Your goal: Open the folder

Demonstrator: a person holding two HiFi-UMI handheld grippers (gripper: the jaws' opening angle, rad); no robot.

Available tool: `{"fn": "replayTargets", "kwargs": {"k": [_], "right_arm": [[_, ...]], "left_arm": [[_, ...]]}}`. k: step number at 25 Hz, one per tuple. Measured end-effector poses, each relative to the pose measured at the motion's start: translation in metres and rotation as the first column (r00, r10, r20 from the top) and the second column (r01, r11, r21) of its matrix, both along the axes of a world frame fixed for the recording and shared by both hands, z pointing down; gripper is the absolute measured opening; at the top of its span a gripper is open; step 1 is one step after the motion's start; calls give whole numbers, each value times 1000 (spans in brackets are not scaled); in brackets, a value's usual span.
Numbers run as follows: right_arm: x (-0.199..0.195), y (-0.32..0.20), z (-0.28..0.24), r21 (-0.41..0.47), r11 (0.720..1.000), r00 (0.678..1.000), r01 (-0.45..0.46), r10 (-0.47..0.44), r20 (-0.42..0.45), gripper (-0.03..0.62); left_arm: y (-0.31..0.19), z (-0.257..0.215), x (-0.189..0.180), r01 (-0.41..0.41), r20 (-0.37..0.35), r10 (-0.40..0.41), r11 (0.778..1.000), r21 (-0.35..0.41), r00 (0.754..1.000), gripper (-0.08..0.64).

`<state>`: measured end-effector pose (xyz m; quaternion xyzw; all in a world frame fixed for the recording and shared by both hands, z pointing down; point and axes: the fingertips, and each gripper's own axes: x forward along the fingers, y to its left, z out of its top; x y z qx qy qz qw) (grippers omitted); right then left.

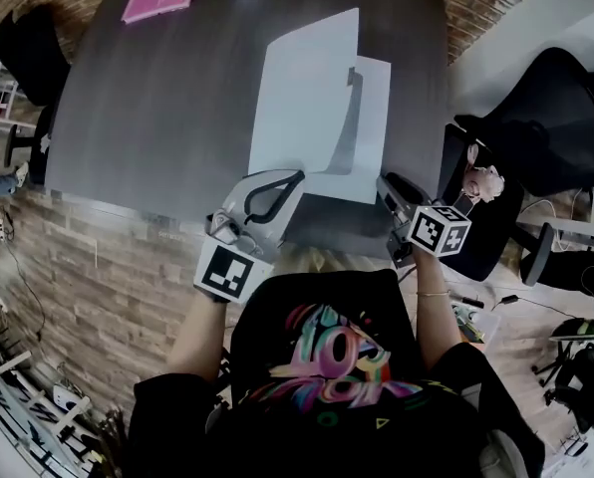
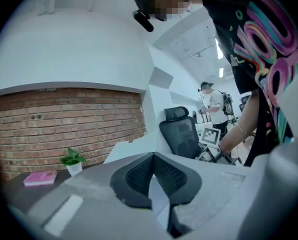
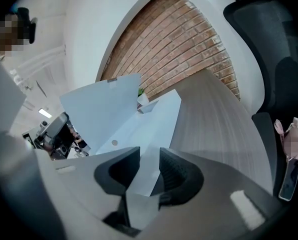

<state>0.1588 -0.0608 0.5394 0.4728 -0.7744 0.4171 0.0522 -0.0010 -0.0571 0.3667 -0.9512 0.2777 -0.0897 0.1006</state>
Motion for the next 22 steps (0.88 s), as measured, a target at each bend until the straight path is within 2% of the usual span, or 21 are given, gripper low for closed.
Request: {"fn": "replayTargets", "kwargs": {"k": [3, 6, 7, 13, 16, 22], "right_arm": [[-2, 0, 0, 6, 1000, 1000, 5, -5, -15, 123], [-4, 0, -1, 9, 1000, 1000, 9, -9, -27, 121], [-4, 0, -1, 10, 1000, 999, 11, -11, -31, 120], [-8, -2, -2, 18, 999, 998, 31, -30, -55, 120], [-10, -3, -3, 20, 999, 997, 39, -38, -69, 120], [-13, -3, -3, 22, 999, 995, 49, -47, -86, 120]], "left_arm": [[-3, -4, -20, 58, -22, -58, 998, -14, 998, -3], [-5, 5, -44, 165, -77, -179, 974, -157, 981, -3], [-7, 5, -51, 190, -91, -208, 966, -177, 974, -3], [-18, -4, -90, 290, -193, -320, 942, -169, 927, -3], [-25, -4, -112, 349, -238, -388, 917, -192, 890, -3], [-38, 1, -159, 451, -310, -520, 851, -268, 796, -3]]}}
